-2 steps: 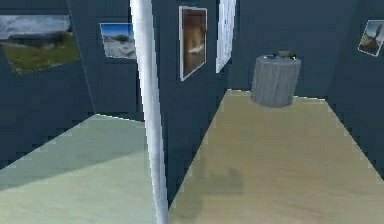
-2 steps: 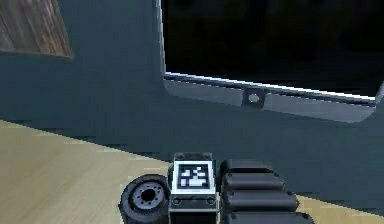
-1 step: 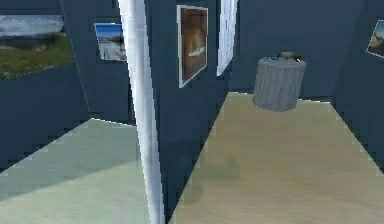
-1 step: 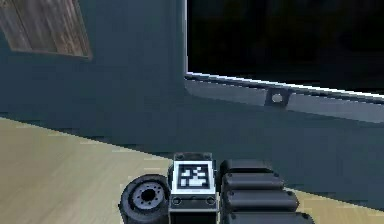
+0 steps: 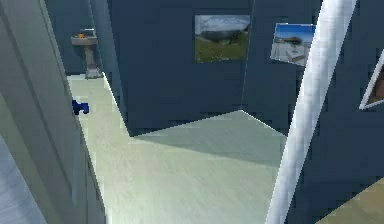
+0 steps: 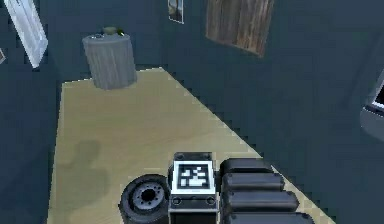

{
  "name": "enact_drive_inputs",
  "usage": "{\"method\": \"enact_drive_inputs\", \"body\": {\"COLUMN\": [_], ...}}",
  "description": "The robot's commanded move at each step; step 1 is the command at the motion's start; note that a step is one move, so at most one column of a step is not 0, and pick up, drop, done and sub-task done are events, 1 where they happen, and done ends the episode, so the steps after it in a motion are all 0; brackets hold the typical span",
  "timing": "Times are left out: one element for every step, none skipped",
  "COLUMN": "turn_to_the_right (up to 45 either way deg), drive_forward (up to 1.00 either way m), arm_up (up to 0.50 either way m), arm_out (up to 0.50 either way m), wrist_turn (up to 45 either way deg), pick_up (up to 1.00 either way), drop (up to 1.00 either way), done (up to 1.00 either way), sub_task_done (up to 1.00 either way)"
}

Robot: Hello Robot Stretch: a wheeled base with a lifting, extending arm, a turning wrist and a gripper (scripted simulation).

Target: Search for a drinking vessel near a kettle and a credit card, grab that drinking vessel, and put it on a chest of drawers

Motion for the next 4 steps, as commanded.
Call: {"method": "enact_drive_inputs", "body": {"turn_to_the_right": [-9.0, 0.0, 0.0, -45.0], "drive_forward": [0.00, 1.00, 0.70, 0.00], "arm_up": [0.00, 0.00, 0.00, 0.00], "arm_out": [0.00, 0.00, 0.00, 0.00], "wrist_turn": [0.0, 0.0, 0.0, 0.0], "pick_up": [0.00, 0.00, 0.00, 0.00], "drop": [0.00, 0.00, 0.00, 0.00], "done": [0.00, 0.00, 0.00, 0.00], "sub_task_done": [0.00, 0.00, 0.00, 0.00]}}
